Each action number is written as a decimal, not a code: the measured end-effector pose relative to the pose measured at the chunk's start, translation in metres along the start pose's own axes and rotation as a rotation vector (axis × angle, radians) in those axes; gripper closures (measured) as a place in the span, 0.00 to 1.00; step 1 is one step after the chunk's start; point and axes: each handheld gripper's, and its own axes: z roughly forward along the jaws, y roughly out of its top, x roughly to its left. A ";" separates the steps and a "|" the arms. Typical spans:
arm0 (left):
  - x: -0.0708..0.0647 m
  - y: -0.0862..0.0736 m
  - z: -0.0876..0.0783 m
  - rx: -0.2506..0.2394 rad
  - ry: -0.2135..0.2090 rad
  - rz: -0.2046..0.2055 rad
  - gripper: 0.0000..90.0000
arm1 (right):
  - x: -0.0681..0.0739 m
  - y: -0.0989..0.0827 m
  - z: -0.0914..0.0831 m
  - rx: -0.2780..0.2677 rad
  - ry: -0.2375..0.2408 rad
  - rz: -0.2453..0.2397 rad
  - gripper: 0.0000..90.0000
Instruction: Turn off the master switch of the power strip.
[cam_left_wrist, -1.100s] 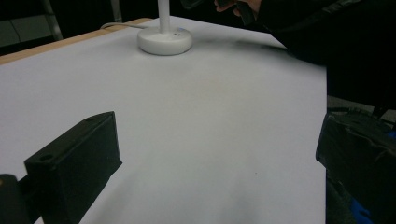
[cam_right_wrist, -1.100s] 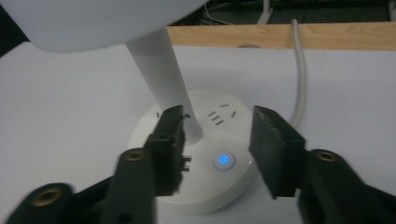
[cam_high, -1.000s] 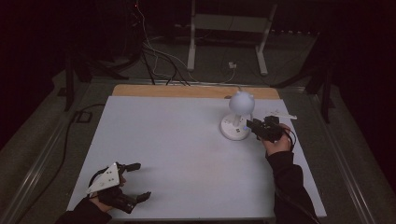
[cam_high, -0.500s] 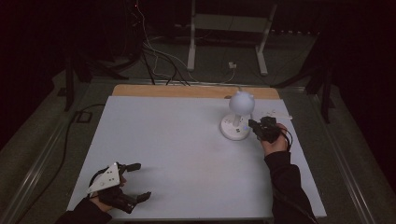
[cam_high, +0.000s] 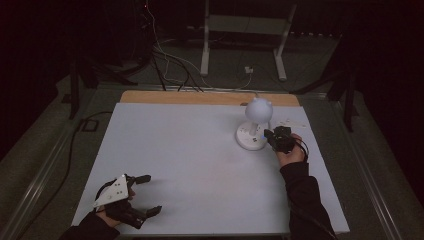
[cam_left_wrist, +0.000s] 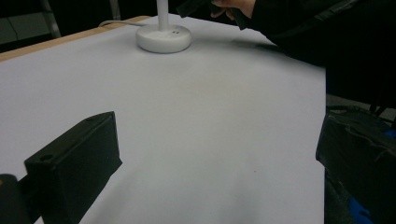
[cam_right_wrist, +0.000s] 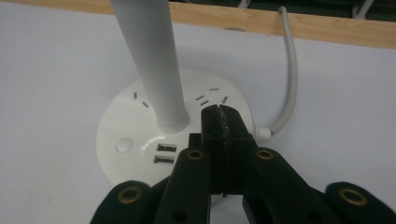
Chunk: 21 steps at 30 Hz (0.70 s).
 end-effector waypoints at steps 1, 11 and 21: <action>0.000 0.000 0.000 0.000 0.000 0.000 0.00 | 0.000 0.000 0.000 0.000 0.000 0.000 1.00; 0.000 0.000 0.000 0.001 0.001 0.006 0.00 | 0.003 -0.007 0.007 -0.030 -0.021 -0.021 1.00; 0.000 -0.001 0.001 0.005 0.002 0.001 0.00 | 0.004 -0.014 0.013 -0.028 -0.034 -0.047 1.00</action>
